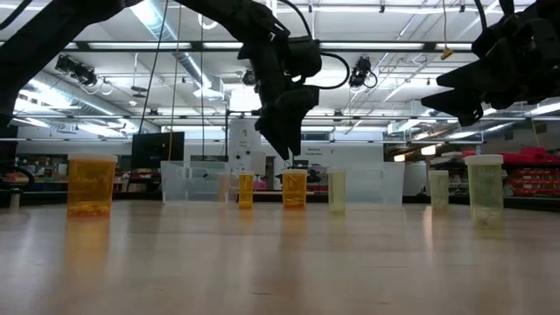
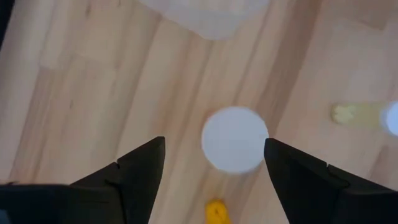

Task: Pick and place medicine bottles into bin by pill shape (circle, oval)
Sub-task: Put the large orange pill bottle into the left transparent bin

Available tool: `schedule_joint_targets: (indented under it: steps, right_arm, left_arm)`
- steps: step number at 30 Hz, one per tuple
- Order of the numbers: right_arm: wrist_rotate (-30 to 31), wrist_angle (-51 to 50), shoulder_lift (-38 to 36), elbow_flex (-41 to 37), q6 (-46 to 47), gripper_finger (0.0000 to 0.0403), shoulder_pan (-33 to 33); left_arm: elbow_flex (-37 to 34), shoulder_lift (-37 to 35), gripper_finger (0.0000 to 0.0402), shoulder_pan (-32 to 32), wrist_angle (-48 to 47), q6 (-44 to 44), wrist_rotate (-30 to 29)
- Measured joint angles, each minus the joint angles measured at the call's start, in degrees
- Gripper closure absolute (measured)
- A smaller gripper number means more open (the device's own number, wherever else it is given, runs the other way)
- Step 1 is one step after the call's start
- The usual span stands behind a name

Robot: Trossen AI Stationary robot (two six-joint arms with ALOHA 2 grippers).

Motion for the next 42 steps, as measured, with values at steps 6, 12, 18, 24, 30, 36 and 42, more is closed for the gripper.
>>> schedule_joint_targets:
  steps: [6, 12, 18, 24, 30, 36, 42]
  right_arm:
    - [0.02, -0.70, 0.04, -0.02, 0.00, 0.0118, 0.00]
    - [0.01, -1.02, 0.02, 0.00, 0.00, 0.0118, 0.01]
    - [0.02, -1.02, 0.02, 0.00, 0.00, 0.0118, 0.02]
    - [0.01, -1.04, 0.02, 0.00, 0.00, 0.0118, 0.00]
    - [0.00, -1.20, 0.02, -0.02, 0.00, 0.0118, 0.00]
    - [0.01, -1.44, 0.02, -0.01, 0.00, 0.0118, 0.01]
    - [0.00, -1.48, 0.02, -0.02, 0.00, 0.0118, 0.00]
  left_arm:
    - [0.02, 0.58, 0.0103, -0.15, 0.52, 1.03, 0.56]
    - [0.00, 0.67, 0.0031, -0.10, 0.35, 2.06, 2.68]
    - [0.00, 0.78, 0.0017, -0.34, 0.43, 2.03, 2.75]
    - [0.04, 1.87, 0.0022, -0.69, 1.62, 2.06, 2.60]
    - [-0.03, 2.87, 0.0005, -0.69, 0.81, 3.56, 1.32]
    - [-0.02, 4.11, 0.0003, -0.97, 1.66, 3.61, 1.03]
    - [0.00, 4.49, 0.0003, -1.13, 1.37, 3.63, 0.04]
